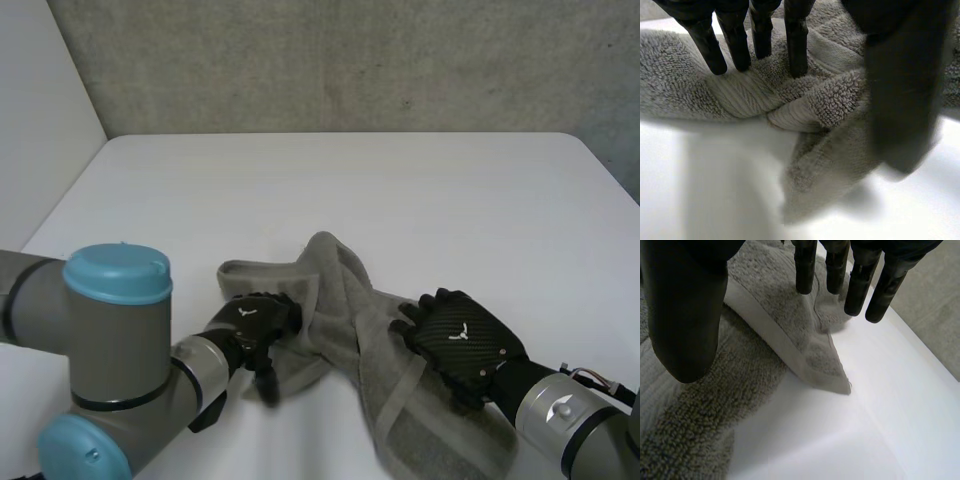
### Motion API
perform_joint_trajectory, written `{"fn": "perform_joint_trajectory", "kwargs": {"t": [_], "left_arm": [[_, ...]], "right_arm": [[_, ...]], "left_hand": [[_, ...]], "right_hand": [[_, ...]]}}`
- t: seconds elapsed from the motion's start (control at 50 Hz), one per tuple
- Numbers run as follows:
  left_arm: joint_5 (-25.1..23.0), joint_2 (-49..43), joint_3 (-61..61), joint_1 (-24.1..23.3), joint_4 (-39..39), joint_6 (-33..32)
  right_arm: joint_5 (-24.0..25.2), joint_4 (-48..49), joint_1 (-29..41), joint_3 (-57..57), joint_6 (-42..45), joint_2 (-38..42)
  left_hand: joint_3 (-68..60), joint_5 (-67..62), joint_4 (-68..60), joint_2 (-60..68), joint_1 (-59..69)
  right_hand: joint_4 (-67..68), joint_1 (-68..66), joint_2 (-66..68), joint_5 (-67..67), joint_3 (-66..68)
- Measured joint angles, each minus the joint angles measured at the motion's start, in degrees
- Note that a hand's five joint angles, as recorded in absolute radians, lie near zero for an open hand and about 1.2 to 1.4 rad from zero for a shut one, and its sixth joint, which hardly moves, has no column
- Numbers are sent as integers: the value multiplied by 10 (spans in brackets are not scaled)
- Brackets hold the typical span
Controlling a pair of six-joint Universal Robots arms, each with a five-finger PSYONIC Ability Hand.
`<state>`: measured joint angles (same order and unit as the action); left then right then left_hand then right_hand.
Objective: Fold the towel.
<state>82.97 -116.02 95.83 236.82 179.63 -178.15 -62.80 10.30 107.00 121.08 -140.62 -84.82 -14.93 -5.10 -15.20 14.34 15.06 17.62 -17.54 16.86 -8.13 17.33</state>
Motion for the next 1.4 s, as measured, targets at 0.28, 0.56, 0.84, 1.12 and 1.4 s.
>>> {"fn": "perform_joint_trajectory", "kwargs": {"t": [0.28,0.56,0.84,1.12,1.4], "left_arm": [[5,-31,-19,-12,11,6],[39,1,-9,-6,12,5],[44,57,7,5,7,-1],[43,61,-2,49,8,-3],[37,59,-1,64,8,-1]], "right_arm": [[-8,22,0,5,-12,8],[-8,55,14,14,-118,8],[18,20,35,37,-88,-53],[166,-99,-72,54,106,-92],[233,-74,-90,73,169,-28]], "left_hand": [[-147,-173,-173,168,156],[-309,-302,-311,308,305],[-352,-346,-353,359,348],[-406,-405,-407,414,403],[-274,-268,-269,273,264]], "right_hand": [[131,-133,139,-130,135],[94,-92,106,-77,97],[44,-53,58,-23,49],[45,-53,58,-35,49],[47,-55,60,-47,50]]}}
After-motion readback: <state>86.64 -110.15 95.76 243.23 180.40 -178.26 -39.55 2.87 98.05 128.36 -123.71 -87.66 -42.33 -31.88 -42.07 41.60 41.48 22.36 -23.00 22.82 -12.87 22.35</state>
